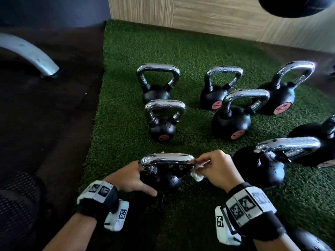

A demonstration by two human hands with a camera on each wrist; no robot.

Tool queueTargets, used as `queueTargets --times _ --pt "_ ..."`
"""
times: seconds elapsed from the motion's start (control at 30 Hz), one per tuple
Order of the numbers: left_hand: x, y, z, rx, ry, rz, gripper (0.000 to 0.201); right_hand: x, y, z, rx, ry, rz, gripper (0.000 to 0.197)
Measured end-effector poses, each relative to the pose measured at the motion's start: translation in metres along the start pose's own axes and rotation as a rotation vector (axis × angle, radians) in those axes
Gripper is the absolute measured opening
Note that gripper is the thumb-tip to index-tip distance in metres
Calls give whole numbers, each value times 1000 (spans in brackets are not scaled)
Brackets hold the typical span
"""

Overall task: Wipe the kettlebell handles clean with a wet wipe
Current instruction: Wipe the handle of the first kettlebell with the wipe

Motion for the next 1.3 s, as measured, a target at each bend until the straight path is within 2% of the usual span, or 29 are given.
queueTargets --times 0.03,0.1,0.13,0.17,0.23,0.27,0.33,0.4,0.5,0.67,0.77,0.87,0.97,1.07,1.17,1.23,1.3 --pt "-5 -2 -9 59 -14 -15 67 -1 -1 -10 -11 22 -16 19" --pt "-18 7 -33 38 26 -23 75 -6 -8 -32 8 68 -64 23" --pt "-25 18 -47 -6 97 -12 77 -10 -14 -43 50 84 -93 27" --pt "-31 32 -62 -53 210 26 70 -13 -22 -52 106 94 -128 29" --pt "-41 63 -85 -234 430 144 41 -22 -46 -63 220 88 -222 34" --pt "-44 81 -88 -357 446 198 32 -27 -59 -65 268 80 -276 36" --pt "-43 109 -83 -520 374 237 49 -36 -84 -66 322 86 -370 37" --pt "-38 126 -70 -561 281 224 58 -43 -101 -66 335 116 -433 37" --pt "-31 132 -55 -596 221 227 53 -49 -112 -65 291 220 -474 37" --pt "-32 130 -45 -715 241 299 43 -49 -115 -64 235 408 -478 40" --pt "-32 129 -46 -698 361 338 31 -46 -116 -59 221 426 -493 39" --pt "-38 127 -54 -581 516 345 25 -35 -98 -50 236 243 -443 50" --pt "-51 129 -61 -161 687 369 27 -15 -47 -39 151 86 -293 62" --pt "-51 141 -45 191 694 475 41 -1 2 -5 56 -53 -88 63" --pt "-41 145 -27 444 658 474 27 2 16 45 354 -259 -66 60" --pt "-41 140 -25 489 674 438 23 4 19 66 551 -248 -55 60" --pt "-49 134 -30 465 702 434 21 7 27 74 613 -144 -48 55"
Point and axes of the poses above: each hand's wrist, its own x-axis towards the middle knuckle, its own z-axis out of the palm, y = z × x, the point moved 6 cm from there along x, towards the middle knuckle, and after that the axes turned 2 degrees about -y, right-handed, at the moved point
